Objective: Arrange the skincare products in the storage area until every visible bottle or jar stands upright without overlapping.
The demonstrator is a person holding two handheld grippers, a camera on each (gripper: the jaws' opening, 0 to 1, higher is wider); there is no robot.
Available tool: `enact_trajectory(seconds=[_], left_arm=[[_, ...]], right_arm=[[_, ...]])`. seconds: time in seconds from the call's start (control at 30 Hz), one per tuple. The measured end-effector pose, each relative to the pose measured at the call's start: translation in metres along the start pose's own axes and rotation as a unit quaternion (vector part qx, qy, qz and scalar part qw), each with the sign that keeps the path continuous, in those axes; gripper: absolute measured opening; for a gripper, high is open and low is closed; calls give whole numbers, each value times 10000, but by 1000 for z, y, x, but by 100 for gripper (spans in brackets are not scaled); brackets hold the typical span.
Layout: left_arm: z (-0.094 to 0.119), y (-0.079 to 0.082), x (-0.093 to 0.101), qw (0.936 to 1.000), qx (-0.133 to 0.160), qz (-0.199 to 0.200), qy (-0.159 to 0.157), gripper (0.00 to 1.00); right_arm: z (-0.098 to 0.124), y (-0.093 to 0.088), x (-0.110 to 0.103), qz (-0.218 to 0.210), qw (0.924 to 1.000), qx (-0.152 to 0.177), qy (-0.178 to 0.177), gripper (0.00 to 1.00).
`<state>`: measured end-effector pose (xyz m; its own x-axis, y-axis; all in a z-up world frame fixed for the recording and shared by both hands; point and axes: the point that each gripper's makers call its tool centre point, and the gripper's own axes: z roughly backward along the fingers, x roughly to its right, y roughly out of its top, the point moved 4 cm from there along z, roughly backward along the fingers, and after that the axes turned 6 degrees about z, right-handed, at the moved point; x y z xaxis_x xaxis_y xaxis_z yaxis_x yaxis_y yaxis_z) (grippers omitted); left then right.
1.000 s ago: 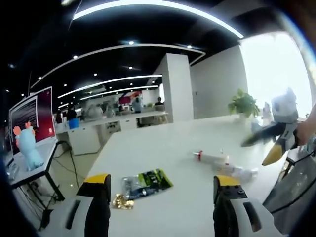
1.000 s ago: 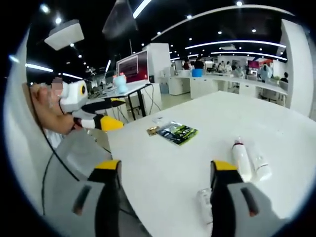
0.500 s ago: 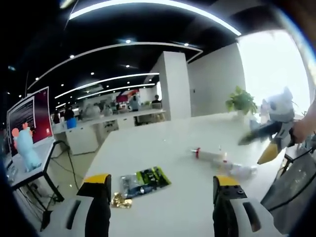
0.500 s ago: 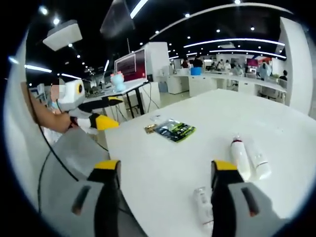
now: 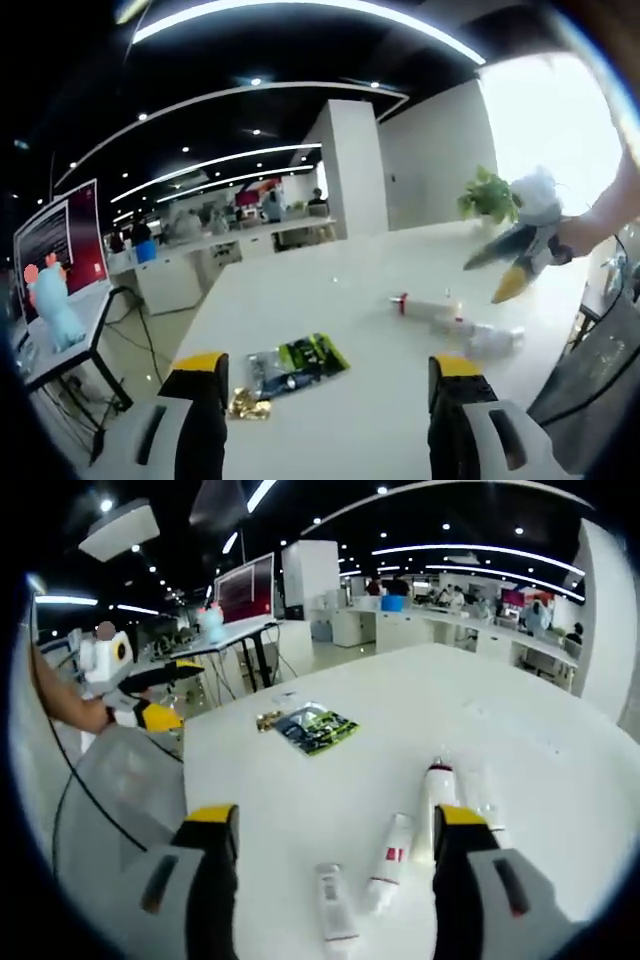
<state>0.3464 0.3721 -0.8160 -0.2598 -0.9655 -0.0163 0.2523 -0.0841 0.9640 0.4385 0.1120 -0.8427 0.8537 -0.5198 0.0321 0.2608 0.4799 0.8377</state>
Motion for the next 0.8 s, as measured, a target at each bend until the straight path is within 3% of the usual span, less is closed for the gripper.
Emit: enact_trajectory(seconds=[0.3,0.8], left_arm=[[-1,-3,1,10000,-78,-30,-15,83],[-3,-7,5,9996,-235,-123,-72,81]], right_arm=[[-16,-15,27,-92,9983,-569,21,73],[-47,-25,77,-376,9924,-1165,-94,56]])
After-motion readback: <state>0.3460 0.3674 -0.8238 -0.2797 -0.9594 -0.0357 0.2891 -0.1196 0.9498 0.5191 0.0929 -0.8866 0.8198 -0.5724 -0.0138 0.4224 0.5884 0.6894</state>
